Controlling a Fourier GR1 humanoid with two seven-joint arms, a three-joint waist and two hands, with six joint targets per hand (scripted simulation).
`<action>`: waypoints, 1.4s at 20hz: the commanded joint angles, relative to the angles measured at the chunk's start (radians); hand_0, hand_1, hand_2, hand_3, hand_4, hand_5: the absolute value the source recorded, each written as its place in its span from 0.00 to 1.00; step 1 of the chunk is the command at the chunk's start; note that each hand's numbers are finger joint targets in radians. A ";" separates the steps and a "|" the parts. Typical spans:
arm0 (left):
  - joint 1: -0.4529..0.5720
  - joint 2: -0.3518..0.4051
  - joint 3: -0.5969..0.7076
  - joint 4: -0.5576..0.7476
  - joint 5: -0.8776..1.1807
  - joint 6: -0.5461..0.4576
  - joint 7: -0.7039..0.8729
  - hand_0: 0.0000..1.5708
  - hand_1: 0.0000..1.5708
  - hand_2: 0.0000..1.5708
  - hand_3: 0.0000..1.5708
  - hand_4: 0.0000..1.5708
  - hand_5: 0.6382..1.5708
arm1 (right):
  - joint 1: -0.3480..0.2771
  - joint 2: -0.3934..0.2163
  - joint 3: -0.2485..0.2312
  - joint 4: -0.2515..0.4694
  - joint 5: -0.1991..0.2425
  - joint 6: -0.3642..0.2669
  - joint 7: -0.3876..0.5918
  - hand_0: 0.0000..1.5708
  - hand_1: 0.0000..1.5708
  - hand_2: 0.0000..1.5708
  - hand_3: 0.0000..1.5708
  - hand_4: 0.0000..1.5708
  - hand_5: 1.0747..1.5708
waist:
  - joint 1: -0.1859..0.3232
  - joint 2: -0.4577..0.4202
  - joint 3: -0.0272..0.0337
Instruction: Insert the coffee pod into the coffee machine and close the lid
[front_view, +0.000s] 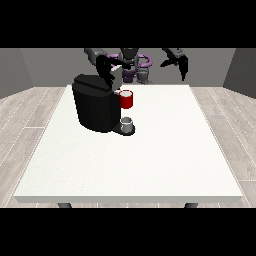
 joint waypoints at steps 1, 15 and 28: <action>-0.008 -0.007 -0.009 0.000 -0.019 0.021 -0.007 0.00 0.00 0.00 0.00 0.20 1.00 | -0.054 0.049 0.079 -0.029 0.043 0.019 -0.065 0.00 0.00 0.00 0.00 0.00 1.00 | 0.057 0.009 -0.0094; -0.125 -0.031 -0.062 -0.004 -0.011 -0.021 -0.028 0.00 0.00 0.00 0.00 0.25 1.00 | -0.201 -0.026 0.048 -0.115 0.105 -0.026 0.096 0.00 0.00 0.00 0.00 0.09 1.00 | 0.233 0.128 -0.0083; -0.232 -0.015 -0.089 0.012 0.001 -0.084 -0.020 0.00 0.00 0.00 0.00 0.27 1.00 | -0.246 -0.132 -0.025 -0.212 0.135 0.004 0.201 0.00 0.00 0.00 0.00 0.00 1.00 | 0.392 0.226 -0.0070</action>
